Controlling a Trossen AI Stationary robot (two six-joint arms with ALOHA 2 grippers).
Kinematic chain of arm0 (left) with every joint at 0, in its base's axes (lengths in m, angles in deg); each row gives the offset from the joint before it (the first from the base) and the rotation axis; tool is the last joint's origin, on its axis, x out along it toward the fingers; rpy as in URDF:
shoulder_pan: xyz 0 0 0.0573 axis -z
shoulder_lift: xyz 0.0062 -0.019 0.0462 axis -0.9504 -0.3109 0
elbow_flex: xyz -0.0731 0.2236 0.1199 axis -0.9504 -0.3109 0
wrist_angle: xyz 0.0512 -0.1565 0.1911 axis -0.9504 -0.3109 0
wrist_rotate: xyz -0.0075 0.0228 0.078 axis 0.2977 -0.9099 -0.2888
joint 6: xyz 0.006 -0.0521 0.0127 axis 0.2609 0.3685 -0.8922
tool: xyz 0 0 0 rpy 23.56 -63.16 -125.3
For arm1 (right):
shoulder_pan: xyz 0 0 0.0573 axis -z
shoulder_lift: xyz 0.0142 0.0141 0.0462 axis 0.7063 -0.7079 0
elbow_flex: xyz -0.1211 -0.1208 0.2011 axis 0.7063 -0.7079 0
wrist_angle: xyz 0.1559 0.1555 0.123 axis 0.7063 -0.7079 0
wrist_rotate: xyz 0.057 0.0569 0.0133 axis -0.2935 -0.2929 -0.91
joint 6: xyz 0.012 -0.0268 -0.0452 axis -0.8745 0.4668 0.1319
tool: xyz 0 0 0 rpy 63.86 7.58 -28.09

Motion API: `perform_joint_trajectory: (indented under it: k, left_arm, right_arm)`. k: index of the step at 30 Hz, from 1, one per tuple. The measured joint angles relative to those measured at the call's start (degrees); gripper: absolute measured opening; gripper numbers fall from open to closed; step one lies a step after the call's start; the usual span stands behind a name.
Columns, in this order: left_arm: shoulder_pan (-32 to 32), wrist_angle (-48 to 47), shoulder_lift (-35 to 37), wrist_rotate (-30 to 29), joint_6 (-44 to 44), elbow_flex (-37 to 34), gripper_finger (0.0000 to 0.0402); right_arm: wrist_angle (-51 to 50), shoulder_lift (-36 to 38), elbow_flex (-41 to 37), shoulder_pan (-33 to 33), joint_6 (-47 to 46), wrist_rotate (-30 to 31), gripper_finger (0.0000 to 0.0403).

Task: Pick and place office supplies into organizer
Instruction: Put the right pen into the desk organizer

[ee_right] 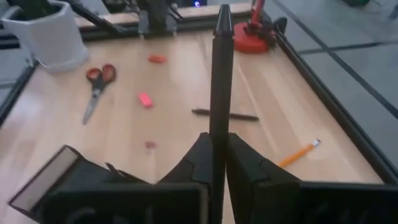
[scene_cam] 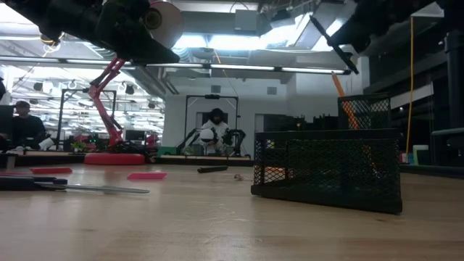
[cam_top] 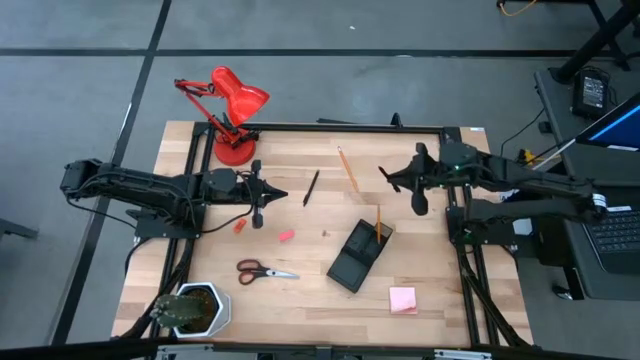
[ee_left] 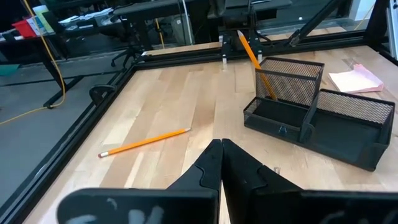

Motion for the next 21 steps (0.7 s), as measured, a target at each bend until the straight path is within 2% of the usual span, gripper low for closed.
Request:
perform_joint_trajectory:
  k: [5, 14, 21]
  left_arm:
    - [0.00, 0.00, 0.00, 0.00, 0.00, 0.00, 0.0002]
    - [0.00, -0.02, 0.00, 0.02, 0.09, 0.00, 0.0002]
    - [0.00, -0.13, 0.00, 0.04, 0.22, 0.02, 0.0003]
  right_arm:
    - [5.05, -0.01, -1.60, -5.77, -2.62, 4.75, 0.0024]
    - [17.76, 0.00, -10.22, -18.19, -6.88, 12.94, 0.0022]
    - [26.26, -0.07, -14.99, -28.08, -9.05, 22.06, 0.0020]
